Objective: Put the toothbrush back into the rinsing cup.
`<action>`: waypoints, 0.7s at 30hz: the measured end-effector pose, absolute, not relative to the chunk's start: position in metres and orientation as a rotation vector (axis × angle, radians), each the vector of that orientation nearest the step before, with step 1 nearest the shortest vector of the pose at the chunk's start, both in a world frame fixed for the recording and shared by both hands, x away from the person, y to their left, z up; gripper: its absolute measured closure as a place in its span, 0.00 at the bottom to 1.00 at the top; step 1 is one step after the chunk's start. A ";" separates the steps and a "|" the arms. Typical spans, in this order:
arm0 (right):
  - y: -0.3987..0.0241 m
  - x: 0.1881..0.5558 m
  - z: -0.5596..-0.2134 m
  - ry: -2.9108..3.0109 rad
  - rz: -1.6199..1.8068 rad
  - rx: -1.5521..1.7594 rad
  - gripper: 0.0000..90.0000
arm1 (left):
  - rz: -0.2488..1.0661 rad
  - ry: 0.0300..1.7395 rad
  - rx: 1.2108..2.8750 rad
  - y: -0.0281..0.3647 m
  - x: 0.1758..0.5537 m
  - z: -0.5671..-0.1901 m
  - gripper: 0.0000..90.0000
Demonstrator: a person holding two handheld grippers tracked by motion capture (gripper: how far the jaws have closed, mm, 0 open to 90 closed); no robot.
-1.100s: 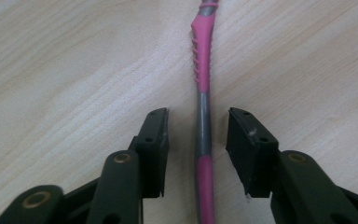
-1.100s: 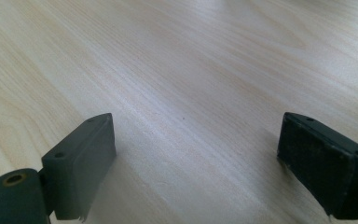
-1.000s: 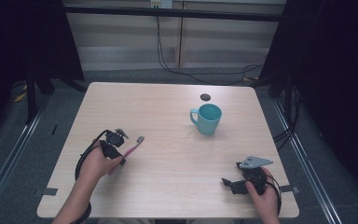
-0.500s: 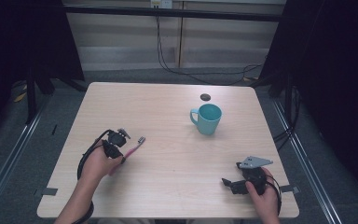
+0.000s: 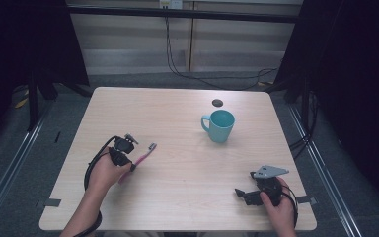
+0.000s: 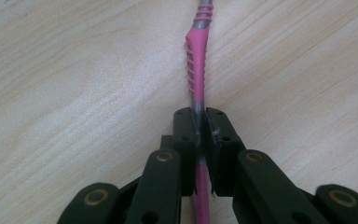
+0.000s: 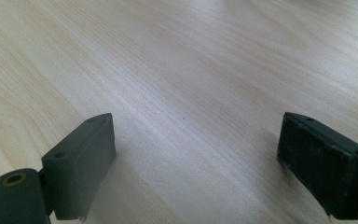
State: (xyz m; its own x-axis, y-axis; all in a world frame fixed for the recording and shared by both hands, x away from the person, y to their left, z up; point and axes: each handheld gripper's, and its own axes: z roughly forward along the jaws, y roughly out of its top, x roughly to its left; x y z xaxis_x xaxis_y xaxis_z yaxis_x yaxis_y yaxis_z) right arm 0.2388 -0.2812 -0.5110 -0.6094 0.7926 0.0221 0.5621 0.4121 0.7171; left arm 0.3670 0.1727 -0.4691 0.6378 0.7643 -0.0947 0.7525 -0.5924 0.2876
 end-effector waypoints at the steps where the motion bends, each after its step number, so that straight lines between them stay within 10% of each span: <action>1: -0.281 0.239 -0.511 2.351 1.009 1.172 0.12 | 0.052 1.227 2.562 0.172 0.367 -0.469 0.93; 21: -0.281 0.239 -0.511 2.352 1.010 1.170 0.12 | 0.083 1.194 2.537 0.156 0.380 -0.451 0.93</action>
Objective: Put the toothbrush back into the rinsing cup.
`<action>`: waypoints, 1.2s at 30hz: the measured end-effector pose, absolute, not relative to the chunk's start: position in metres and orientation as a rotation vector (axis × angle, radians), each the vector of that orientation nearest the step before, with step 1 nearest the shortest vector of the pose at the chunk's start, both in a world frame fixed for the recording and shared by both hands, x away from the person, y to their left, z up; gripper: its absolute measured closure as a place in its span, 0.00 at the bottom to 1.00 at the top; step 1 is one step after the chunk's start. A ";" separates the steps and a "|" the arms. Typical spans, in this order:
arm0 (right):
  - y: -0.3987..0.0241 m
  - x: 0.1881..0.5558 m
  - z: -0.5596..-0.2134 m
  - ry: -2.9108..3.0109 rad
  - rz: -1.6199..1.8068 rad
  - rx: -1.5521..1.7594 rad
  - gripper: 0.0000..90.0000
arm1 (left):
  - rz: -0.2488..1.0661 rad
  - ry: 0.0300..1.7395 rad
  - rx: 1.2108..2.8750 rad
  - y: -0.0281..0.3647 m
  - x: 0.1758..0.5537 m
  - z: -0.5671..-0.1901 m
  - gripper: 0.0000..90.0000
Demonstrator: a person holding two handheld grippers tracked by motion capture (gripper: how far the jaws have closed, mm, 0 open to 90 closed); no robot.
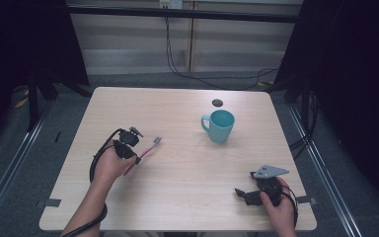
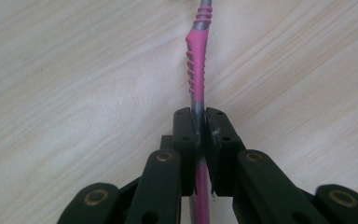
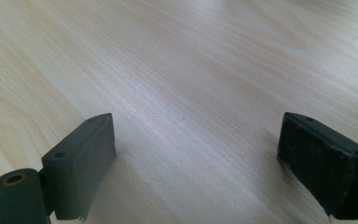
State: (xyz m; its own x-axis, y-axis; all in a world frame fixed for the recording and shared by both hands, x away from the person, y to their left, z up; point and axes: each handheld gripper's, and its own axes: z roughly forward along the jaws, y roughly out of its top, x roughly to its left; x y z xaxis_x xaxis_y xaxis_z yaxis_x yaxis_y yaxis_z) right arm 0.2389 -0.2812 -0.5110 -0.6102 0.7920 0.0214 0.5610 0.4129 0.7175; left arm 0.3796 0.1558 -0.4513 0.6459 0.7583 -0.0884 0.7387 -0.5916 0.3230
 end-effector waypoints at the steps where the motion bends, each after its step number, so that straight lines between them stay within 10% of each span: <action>1: -0.281 0.239 -0.511 2.351 1.010 1.172 0.12 | 0.086 1.187 2.532 0.154 0.380 -0.450 0.93; 36: -0.272 0.259 -0.493 2.301 1.101 1.258 0.16 | 0.120 1.069 2.283 0.126 0.387 -0.433 0.93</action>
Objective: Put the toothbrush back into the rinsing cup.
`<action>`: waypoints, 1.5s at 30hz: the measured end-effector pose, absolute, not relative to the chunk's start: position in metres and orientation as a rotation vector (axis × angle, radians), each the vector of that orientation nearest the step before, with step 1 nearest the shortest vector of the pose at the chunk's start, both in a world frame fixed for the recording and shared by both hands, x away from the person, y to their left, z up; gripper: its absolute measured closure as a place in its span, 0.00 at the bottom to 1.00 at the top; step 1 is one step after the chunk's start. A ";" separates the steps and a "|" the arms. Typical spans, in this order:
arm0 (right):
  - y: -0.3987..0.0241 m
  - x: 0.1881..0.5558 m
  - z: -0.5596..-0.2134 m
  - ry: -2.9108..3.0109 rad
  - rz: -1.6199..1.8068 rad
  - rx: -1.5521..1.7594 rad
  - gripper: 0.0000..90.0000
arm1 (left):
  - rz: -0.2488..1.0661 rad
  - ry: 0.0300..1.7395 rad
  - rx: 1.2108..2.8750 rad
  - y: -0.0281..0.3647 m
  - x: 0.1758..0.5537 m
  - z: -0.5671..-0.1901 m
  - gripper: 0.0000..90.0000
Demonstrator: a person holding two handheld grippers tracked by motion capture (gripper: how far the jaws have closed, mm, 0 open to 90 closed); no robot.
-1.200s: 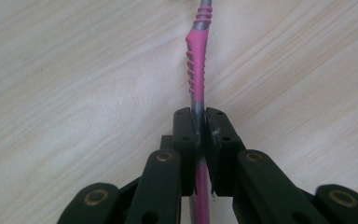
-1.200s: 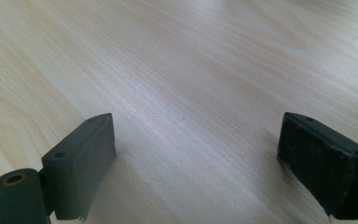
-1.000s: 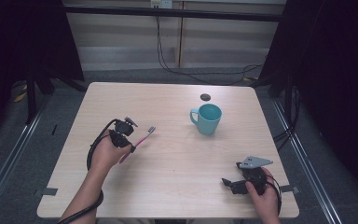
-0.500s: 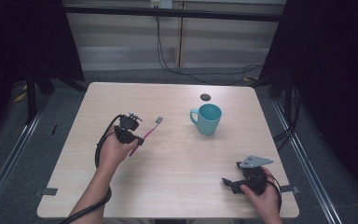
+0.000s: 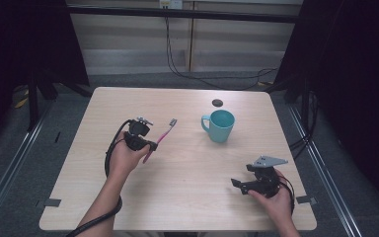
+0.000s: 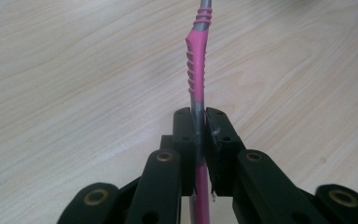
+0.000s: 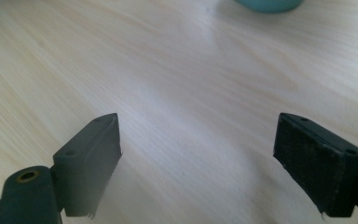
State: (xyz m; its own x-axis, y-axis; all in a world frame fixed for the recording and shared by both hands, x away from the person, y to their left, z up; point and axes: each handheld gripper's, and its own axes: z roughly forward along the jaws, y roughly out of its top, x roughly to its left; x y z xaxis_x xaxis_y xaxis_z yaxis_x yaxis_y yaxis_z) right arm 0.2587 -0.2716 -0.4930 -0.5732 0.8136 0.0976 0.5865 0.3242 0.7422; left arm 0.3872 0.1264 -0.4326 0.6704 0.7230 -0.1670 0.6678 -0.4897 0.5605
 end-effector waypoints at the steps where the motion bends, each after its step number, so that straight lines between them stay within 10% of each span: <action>1: -0.268 0.265 -0.487 2.302 1.143 1.291 0.16 | 0.130 1.065 2.280 0.126 0.386 -0.432 0.93; 45: -0.204 0.337 -0.418 2.290 1.385 1.402 0.27 | 0.115 0.925 2.168 0.106 0.370 -0.412 0.93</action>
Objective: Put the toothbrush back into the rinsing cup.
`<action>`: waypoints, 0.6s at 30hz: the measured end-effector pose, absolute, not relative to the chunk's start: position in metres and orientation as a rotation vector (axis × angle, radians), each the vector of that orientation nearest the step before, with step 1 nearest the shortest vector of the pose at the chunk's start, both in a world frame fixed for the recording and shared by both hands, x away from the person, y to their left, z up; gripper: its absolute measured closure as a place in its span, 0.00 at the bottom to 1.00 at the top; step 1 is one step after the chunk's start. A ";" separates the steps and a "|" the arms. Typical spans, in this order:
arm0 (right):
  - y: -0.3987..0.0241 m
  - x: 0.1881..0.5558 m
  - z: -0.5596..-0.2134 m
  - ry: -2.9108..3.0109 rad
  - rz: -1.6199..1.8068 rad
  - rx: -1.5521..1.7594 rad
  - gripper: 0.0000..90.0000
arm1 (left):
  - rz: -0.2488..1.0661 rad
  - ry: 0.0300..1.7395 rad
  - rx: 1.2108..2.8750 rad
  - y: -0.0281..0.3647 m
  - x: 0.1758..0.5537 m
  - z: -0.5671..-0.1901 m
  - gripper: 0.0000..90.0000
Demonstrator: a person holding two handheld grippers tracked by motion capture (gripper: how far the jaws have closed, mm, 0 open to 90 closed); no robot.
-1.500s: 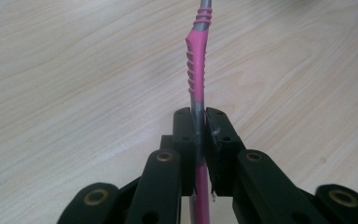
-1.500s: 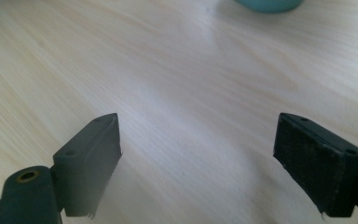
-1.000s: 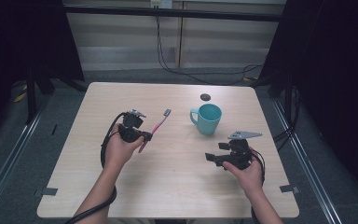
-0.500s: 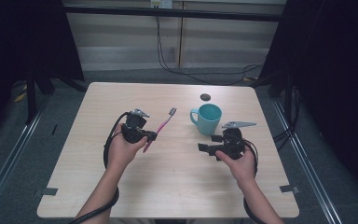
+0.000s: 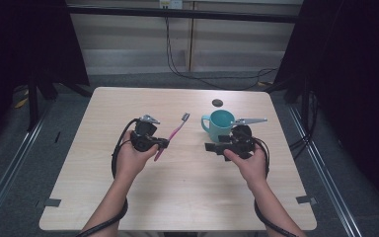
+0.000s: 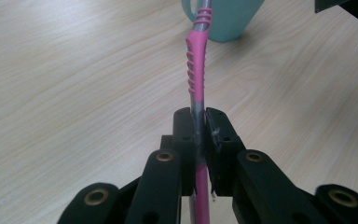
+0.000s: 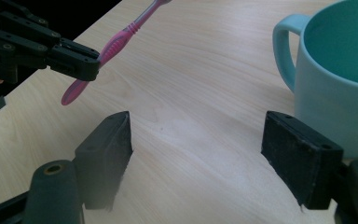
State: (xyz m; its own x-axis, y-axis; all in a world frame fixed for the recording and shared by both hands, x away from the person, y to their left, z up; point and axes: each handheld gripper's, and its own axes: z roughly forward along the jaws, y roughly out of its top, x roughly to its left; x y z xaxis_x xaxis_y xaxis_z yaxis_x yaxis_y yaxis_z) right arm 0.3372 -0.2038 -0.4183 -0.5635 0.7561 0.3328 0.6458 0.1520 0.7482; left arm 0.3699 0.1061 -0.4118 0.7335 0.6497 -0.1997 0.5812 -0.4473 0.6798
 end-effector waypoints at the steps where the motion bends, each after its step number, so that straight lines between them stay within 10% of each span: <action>1: -0.203 0.338 -0.417 2.292 1.391 1.405 0.27 | 0.116 0.921 2.169 0.106 0.370 -0.411 0.93; 18: -0.184 0.358 -0.409 2.242 1.551 1.497 0.40 | 0.110 0.880 2.158 0.095 0.366 -0.409 0.93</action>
